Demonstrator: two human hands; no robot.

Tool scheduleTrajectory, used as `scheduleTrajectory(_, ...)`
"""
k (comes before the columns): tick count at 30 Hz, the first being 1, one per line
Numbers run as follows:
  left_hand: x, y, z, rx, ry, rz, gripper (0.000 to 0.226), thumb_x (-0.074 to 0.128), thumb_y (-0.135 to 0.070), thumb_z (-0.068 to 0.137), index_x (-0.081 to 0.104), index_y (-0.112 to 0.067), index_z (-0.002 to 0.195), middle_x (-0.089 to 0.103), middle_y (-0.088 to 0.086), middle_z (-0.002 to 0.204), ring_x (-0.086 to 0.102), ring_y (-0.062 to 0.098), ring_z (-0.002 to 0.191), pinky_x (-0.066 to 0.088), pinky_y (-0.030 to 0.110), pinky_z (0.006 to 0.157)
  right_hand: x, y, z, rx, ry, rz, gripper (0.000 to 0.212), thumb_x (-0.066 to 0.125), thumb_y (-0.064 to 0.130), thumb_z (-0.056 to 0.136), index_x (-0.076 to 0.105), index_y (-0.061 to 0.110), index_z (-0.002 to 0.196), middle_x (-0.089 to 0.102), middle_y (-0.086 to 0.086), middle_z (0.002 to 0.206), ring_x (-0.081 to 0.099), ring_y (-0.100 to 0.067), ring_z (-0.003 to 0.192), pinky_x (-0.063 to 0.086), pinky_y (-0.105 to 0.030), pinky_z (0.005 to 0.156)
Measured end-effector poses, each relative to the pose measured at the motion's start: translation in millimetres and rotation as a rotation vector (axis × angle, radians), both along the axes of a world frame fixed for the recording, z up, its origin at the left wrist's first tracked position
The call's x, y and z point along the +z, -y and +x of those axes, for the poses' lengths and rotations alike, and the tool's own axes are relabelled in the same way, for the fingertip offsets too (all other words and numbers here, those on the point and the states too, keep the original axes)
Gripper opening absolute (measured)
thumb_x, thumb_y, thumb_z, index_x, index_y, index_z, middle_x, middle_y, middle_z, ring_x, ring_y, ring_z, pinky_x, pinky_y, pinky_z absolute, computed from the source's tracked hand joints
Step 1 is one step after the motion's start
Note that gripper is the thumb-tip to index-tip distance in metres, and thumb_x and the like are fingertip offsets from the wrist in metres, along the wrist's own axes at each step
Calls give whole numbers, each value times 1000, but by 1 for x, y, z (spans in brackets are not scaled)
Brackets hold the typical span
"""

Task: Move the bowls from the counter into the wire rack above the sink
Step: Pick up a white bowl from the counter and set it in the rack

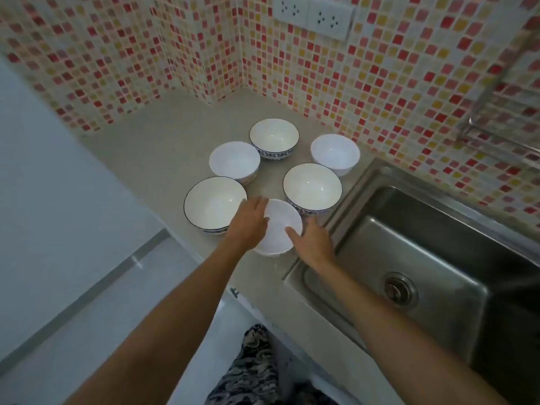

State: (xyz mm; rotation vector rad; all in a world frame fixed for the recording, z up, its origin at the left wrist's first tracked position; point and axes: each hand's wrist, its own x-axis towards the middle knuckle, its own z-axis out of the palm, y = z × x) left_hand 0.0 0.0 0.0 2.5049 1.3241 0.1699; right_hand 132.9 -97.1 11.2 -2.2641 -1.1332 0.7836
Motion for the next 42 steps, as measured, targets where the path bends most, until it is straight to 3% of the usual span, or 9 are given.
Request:
scheduleTrajectory(7,-4,1,3,38,17,31,43,47,-16,95,43,-5,136,50,17,139,45,36,126,21,45,116,-9,-10,-2,-32,-50,-146,35,46,13,92,48,4,125,57,-20,128,56,-38,112,49,-38,86)
scheduleTrajectory(10,0,0,2,12,142,66,37,53,-8,90,55,-3,127,61,20,124,52,41,114,42,54,103,-9,1,6,-56,-67,-90,33,46,13,92,50,6,124,60,-18,124,57,-37,109,51,-42,88)
scheduleTrajectory(14,15,0,13,58,368,1,24,54,-10,91,68,-12,111,71,10,108,63,29,97,51,36,85,-1,26,32,-161,-174,13,30,46,17,93,55,13,121,64,-9,116,61,-30,102,56,-47,83)
scheduleTrajectory(21,51,6,84,-25,647,-297,25,57,-29,92,65,-17,113,68,-2,109,62,13,93,50,28,85,30,52,66,-360,-219,163,28,44,11,96,56,12,120,59,-4,99,58,-18,80,46,-13,43)
scheduleTrajectory(25,75,17,126,-44,676,-637,28,53,-37,92,52,-27,118,57,-9,110,59,12,87,50,28,79,53,68,86,-521,-162,255,26,44,13,95,58,14,118,59,1,97,59,-15,84,49,-16,51)
scheduleTrajectory(30,75,21,165,-139,721,-1472,59,63,-62,75,50,-36,126,61,3,126,61,25,107,52,48,90,73,97,115,-657,-136,363,28,46,17,96,56,17,122,59,2,102,59,-12,84,51,-13,51)
scheduleTrajectory(36,105,61,216,0,789,-1366,45,54,-63,81,59,-23,101,63,2,105,64,19,89,52,39,88,108,136,145,-699,-137,484,23,51,35,96,60,21,111,63,3,103,61,-11,83,58,-22,57)
scheduleTrajectory(39,123,79,232,-14,884,-1340,43,47,-59,87,57,-21,104,63,1,105,63,18,90,52,36,83,137,156,170,-753,-94,565,30,46,44,97,64,22,105,67,5,95,64,-12,88,58,-31,76)
scheduleTrajectory(42,146,95,244,-139,918,-1342,33,40,-56,92,59,-31,104,65,-2,106,64,18,94,52,38,84,161,176,203,-781,55,594,41,41,47,97,67,15,101,69,-2,84,66,-13,78,54,-27,73)
